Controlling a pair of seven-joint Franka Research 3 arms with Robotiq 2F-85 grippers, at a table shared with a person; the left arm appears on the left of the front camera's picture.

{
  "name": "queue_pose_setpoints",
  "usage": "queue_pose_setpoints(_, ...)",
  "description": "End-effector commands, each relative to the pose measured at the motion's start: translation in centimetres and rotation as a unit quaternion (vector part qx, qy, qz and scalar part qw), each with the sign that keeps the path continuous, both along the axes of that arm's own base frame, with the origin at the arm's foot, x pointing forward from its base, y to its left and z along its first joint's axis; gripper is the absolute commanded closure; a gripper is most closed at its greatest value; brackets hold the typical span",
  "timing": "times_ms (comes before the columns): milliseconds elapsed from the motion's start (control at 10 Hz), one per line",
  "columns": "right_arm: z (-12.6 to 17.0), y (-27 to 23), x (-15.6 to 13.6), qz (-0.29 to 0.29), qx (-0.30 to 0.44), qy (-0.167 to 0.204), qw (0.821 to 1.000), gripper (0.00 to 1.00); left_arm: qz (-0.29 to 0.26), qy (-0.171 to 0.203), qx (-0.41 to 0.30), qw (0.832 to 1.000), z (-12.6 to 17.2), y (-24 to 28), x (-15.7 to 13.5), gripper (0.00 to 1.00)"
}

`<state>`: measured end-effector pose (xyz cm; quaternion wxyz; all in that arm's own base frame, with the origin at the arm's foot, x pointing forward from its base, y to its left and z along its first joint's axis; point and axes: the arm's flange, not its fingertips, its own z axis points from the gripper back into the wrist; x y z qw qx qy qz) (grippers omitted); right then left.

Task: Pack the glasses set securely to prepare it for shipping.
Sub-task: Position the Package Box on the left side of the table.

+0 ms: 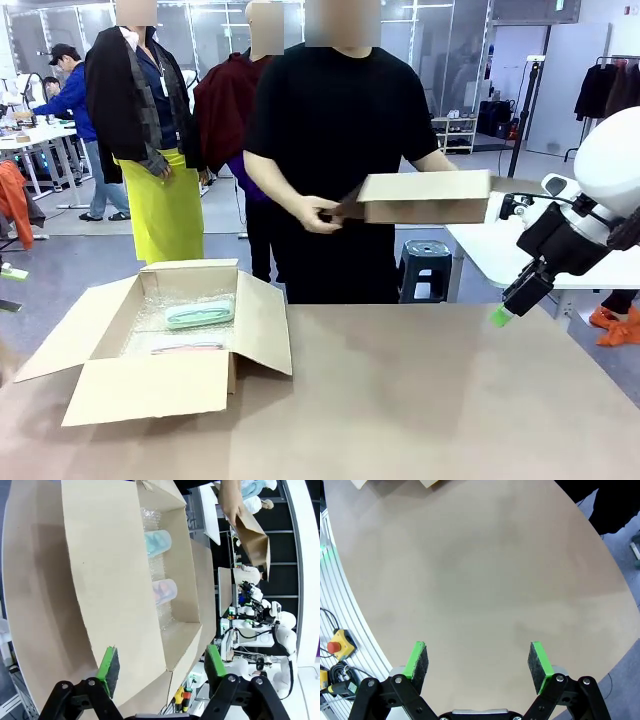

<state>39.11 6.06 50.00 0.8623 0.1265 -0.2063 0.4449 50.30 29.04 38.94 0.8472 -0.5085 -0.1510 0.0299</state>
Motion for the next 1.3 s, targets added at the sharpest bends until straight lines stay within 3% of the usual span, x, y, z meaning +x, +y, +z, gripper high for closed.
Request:
queue_pose_setpoints(0, 0.1, 0.1, 0.0, 0.000, -0.005, 0.003, 1.000, 0.00, 0.000, -0.006, -0.002, 1.000, 0.6, 0.4, 0.0, 0.13)
queue_pose_setpoints(400, 0.1, 0.1, 0.0, 0.000, -0.005, 0.003, 1.000, 0.00, 0.000, -0.002, 0.002, 1.000, 0.2, 0.1, 0.1, 0.13)
queue_pose_setpoints(600, 0.1, 0.1, 0.0, 0.000, -0.005, 0.003, 1.000, 0.00, -0.034, -0.116, 0.063, 0.991, 6.7, -2.3, -0.5, 0.13)
queue_pose_setpoints(700, 0.1, 0.1, 0.0, 0.000, -0.005, 0.003, 1.000, 0.00, -0.055, -0.175, 0.133, 0.974, 10.7, -4.8, -1.8, 0.13)
queue_pose_setpoints(800, 0.1, 0.1, 0.0, 0.000, -0.005, 0.003, 1.000, 0.00, -0.085, -0.224, 0.159, 0.958, 14.0, -7.9, -3.4, 0.13)
queue_pose_setpoints(900, 0.1, 0.1, 0.0, 0.000, -0.005, 0.003, 1.000, 0.00, -0.126, -0.260, 0.207, 0.935, 16.3, -11.0, -4.8, 0.13)
queue_pose_setpoints(1100, 0.1, 0.1, 0.0, 0.000, -0.005, 0.003, 1.000, 0.00, -0.171, -0.356, 0.278, 0.875, 18.4, -18.5, -7.3, 0.13)
queue_pose_setpoints(1200, 0.1, 0.1, 0.0, 0.000, -0.005, 0.003, 1.000, 0.00, -0.200, -0.401, 0.343, 0.825, 18.5, -21.9, -8.8, 0.13)
